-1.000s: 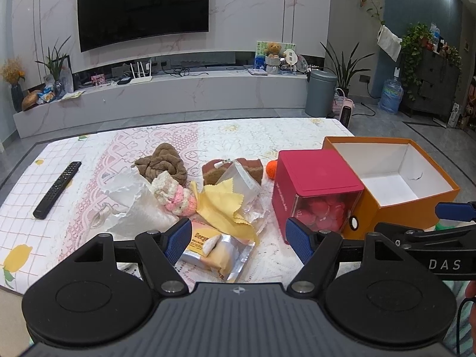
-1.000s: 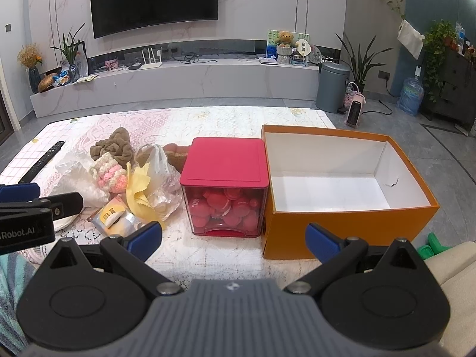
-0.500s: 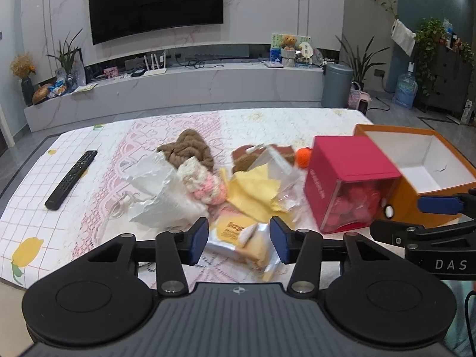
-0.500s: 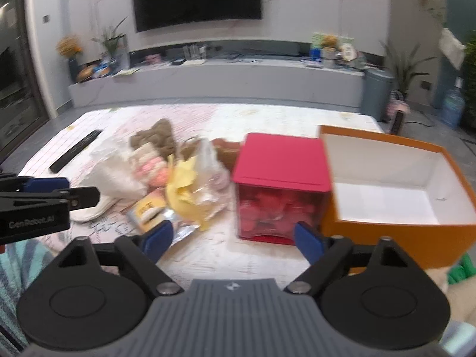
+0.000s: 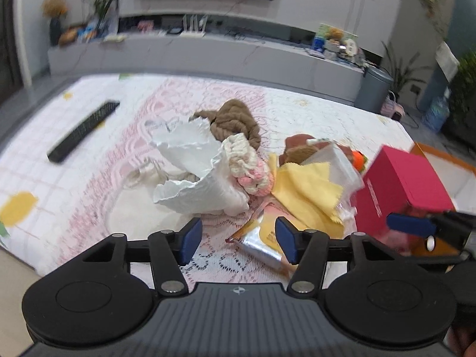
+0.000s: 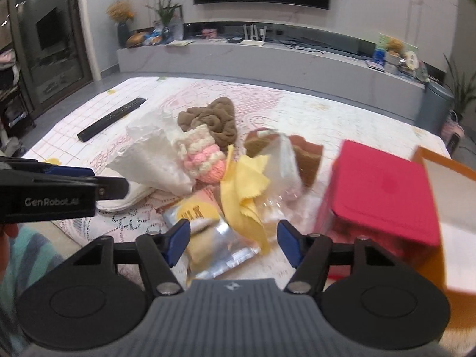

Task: Organize soft objects
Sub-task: 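Grasp the white crumpled cloth with the left tool while the right tool grasps the yellow cloth, then lift both cloths and carry them over the orange-rimmed box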

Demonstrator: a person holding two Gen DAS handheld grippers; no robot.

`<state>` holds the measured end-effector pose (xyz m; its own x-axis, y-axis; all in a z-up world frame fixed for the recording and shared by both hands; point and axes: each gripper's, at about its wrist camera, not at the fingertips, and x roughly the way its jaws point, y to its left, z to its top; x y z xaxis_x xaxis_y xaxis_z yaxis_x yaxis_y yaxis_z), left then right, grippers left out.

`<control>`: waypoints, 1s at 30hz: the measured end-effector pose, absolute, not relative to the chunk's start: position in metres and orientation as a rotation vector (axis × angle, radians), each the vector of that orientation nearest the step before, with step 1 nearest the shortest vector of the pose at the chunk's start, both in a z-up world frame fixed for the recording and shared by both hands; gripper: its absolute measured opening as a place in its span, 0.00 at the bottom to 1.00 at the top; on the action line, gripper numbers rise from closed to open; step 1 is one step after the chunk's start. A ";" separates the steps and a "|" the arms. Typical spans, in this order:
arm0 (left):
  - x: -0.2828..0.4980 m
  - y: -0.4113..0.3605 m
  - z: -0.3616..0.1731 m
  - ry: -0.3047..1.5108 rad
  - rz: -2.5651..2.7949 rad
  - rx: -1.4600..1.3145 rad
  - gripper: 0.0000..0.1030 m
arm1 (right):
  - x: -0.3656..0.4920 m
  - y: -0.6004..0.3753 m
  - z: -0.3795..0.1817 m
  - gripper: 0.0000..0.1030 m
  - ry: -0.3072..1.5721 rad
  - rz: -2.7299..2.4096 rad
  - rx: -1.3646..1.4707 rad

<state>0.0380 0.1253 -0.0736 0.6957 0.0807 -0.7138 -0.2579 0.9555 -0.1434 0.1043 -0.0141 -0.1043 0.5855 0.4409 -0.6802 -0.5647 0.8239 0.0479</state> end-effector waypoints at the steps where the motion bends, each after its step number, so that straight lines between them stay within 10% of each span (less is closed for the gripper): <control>1: 0.044 0.129 -0.077 0.785 0.187 -0.270 0.65 | 0.109 -0.008 -0.107 0.62 0.740 0.593 -0.193; 14: 0.100 0.159 -0.097 0.797 0.277 -0.345 0.69 | 0.169 0.048 -0.144 0.54 0.697 0.577 -0.386; 19: 0.114 0.161 -0.110 0.794 0.316 -0.307 0.69 | 0.176 0.052 -0.162 0.35 0.722 0.568 -0.424; 26: 0.111 0.162 -0.115 0.770 0.340 -0.258 0.12 | 0.177 0.049 -0.167 0.02 0.717 0.577 -0.410; 30: 0.102 0.161 -0.108 0.731 0.341 -0.242 0.08 | 0.173 0.045 -0.155 0.01 0.690 0.582 -0.368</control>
